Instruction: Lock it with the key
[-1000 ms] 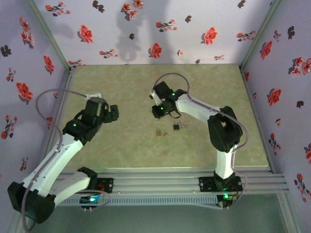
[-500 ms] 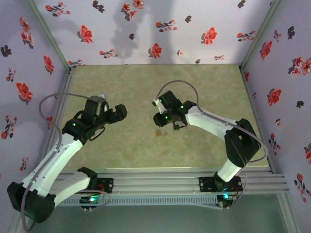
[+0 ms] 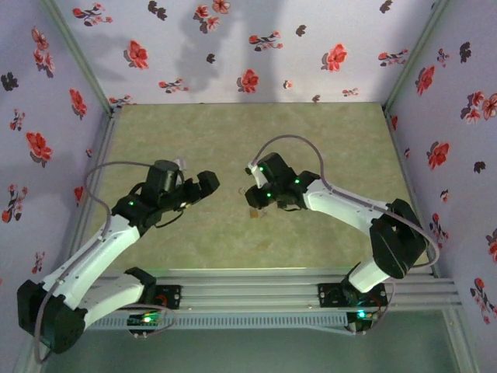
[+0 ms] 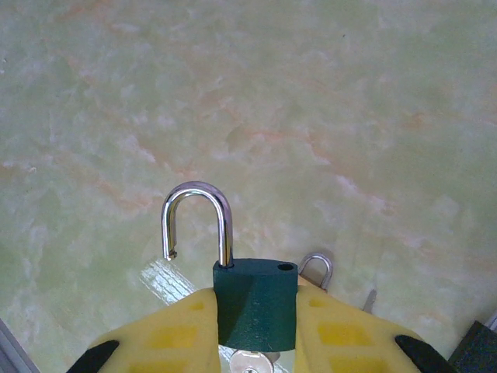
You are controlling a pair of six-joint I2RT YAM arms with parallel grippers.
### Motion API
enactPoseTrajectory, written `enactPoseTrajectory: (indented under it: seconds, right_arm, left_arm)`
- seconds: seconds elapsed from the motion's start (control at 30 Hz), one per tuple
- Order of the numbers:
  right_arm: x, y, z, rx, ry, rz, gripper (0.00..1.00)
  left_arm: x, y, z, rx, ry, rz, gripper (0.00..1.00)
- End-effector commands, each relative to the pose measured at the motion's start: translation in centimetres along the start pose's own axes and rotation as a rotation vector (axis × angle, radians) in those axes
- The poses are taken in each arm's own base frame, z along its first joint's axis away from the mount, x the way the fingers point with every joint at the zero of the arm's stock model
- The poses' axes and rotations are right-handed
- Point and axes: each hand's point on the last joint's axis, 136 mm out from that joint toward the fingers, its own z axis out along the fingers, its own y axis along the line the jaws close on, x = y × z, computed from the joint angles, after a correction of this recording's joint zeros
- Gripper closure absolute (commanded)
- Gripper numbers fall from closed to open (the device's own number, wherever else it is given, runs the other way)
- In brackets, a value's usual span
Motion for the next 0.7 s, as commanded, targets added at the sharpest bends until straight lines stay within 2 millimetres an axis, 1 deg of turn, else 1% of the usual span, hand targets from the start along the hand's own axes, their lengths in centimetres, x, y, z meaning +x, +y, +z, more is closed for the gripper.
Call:
enactPoseTrajectory:
  seconds: [0.0, 0.43, 0.67]
  right_arm:
    - [-0.5, 0.7, -0.4, -0.016, -0.035, -0.012, 0.78]
    - [-0.2, 1.1, -0.4, -0.021, -0.038, -0.021, 0.78]
    - [-0.3, 1.3, -0.7, -0.015, -0.050, -0.035, 0.79]
  left_arm:
    - [0.6, -1.1, 1.1, 0.049, 0.023, -0.018, 0.00]
    - [2.4, -2.7, 4.5, 0.071, 0.085, -0.005, 0.07]
    - [3.3, -2.9, 5.9, 0.069, 0.112, -0.004, 0.14]
